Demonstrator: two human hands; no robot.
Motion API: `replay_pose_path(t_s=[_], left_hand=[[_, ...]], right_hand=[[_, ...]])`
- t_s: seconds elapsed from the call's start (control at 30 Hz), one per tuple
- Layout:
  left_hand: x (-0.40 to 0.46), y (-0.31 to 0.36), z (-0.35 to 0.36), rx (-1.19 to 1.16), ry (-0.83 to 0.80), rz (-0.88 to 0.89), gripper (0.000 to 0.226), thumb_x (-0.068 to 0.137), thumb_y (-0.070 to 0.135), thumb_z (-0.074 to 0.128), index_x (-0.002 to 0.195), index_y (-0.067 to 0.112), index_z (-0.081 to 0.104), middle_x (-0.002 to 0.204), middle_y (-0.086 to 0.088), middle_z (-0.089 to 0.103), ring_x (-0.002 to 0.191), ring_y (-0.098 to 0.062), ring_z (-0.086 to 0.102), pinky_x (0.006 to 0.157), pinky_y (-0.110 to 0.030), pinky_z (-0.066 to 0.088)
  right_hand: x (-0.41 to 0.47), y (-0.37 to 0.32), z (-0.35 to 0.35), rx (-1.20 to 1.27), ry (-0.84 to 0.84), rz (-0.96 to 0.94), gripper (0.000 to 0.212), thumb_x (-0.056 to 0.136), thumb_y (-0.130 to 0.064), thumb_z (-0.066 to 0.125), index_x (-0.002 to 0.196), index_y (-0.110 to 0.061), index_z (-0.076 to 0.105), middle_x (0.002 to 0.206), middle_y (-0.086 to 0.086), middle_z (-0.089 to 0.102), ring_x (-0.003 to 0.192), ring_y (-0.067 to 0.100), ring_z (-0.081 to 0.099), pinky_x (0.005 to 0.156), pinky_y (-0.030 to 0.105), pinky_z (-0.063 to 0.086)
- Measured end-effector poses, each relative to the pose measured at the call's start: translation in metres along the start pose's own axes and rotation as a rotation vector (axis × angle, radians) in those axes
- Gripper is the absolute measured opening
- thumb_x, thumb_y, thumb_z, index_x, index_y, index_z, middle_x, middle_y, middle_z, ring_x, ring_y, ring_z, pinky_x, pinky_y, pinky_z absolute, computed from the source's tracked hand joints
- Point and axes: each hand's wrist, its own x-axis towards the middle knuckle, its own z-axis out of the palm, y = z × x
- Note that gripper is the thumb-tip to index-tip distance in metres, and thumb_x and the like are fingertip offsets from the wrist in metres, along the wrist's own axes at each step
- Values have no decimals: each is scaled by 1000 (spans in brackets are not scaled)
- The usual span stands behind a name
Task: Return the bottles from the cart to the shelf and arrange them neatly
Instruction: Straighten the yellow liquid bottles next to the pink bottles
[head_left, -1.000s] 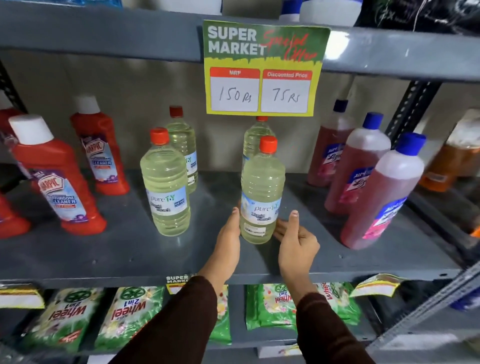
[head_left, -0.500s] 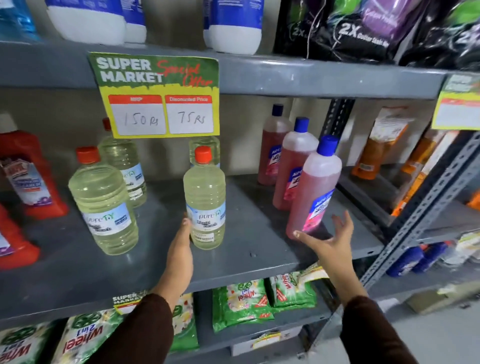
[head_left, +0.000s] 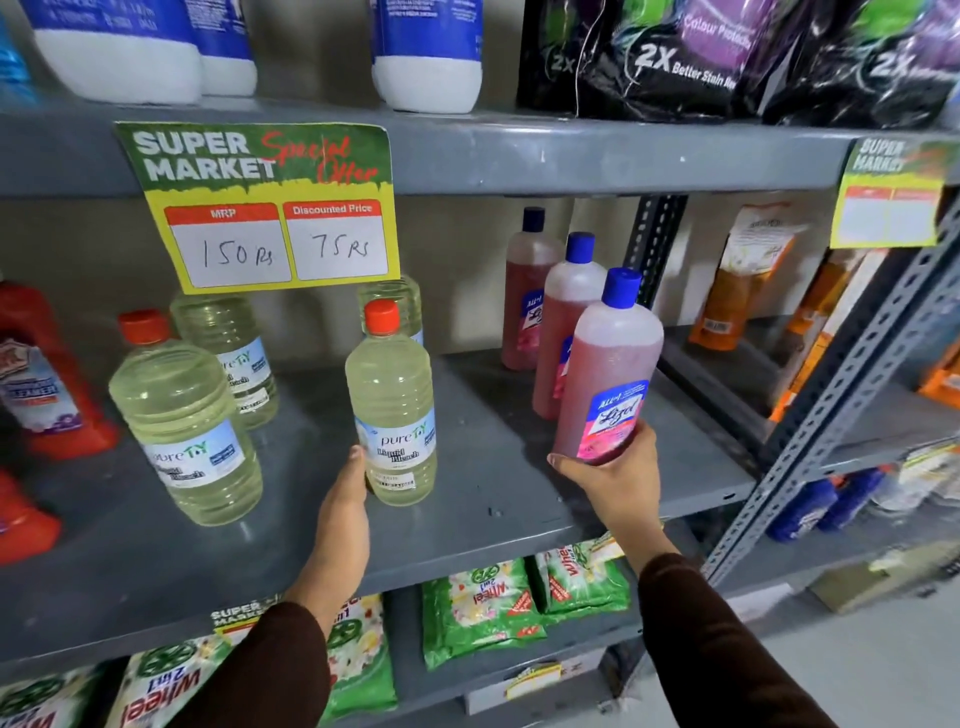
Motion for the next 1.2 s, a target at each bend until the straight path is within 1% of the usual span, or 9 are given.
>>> replay_pose_path(t_s=[0.27, 0.53, 0.7, 0.83, 0.9, 1.0, 1.07, 1.13, 1.2], left_hand=[[-8, -1, -4, 34, -72, 70, 59, 94, 54, 38, 146, 25, 37, 141, 17, 40, 133, 0, 33, 112, -27, 21], [-14, 4, -6, 7, -109, 94, 45, 70, 72, 51, 108, 51, 61, 138, 17, 51, 135, -4, 40, 118, -35, 23], [-15, 5, -6, 22, -97, 94, 58, 72, 68, 49, 124, 43, 54, 144, 12, 48, 137, -6, 38, 120, -38, 20], [-17, 6, -3, 33, -89, 88, 46, 83, 60, 46, 123, 40, 56, 135, 17, 54, 128, -1, 46, 112, -29, 27], [-17, 4, 0, 28, -69, 113, 26, 94, 51, 43, 113, 42, 58, 119, 27, 61, 112, 12, 53, 99, -20, 34], [-18, 3, 3, -1, -27, 150, 33, 101, 39, 36, 131, 34, 47, 116, 29, 57, 101, 20, 52, 92, -16, 35], [-20, 6, 2, -46, -10, 163, 41, 103, 34, 31, 142, 24, 40, 128, 20, 51, 111, 9, 50, 99, -22, 32], [-23, 7, -1, -79, 17, 211, 39, 103, 29, 33, 139, 21, 44, 137, 11, 51, 122, -3, 51, 102, -25, 34], [-27, 5, -2, -68, 55, 259, 35, 102, 26, 38, 132, 17, 55, 134, 2, 59, 127, -13, 54, 106, -32, 39]], right_hand=[[-9, -3, 5, -73, 56, 10, 95, 37, -55, 92, 113, -26, 44, 107, -1, 63, 91, 20, 66, 79, 39, 59], [-12, -6, 6, -87, 70, 2, 93, 40, -53, 93, 113, -23, 45, 105, 1, 61, 88, 20, 64, 75, 35, 58], [-15, -6, 7, -54, 67, -20, 92, 42, -54, 93, 114, -28, 42, 102, -6, 56, 87, 15, 62, 68, 24, 50], [-14, -6, 1, -22, -13, 1, 102, 45, -49, 96, 127, -20, 43, 118, 4, 59, 106, 25, 63, 90, 43, 57], [-28, -5, -2, 12, 29, 19, 117, 50, -57, 92, 142, -13, 35, 140, 15, 52, 130, 31, 51, 109, 49, 44], [-84, -10, 12, 119, 142, -120, 91, 75, -61, 69, 149, -22, 32, 154, 6, 40, 144, 19, 34, 120, 39, 29], [-113, -19, 38, 183, -7, -239, 66, 84, -52, 66, 142, -32, 44, 146, -12, 48, 139, 7, 41, 114, 22, 33], [-123, -37, 67, 220, -296, -237, 70, 80, -46, 76, 141, -39, 43, 141, -32, 45, 133, -11, 40, 103, 0, 31], [-116, -54, 93, 239, -490, -208, 93, 71, -38, 87, 148, -33, 35, 140, -37, 39, 128, -19, 38, 95, -9, 28]])
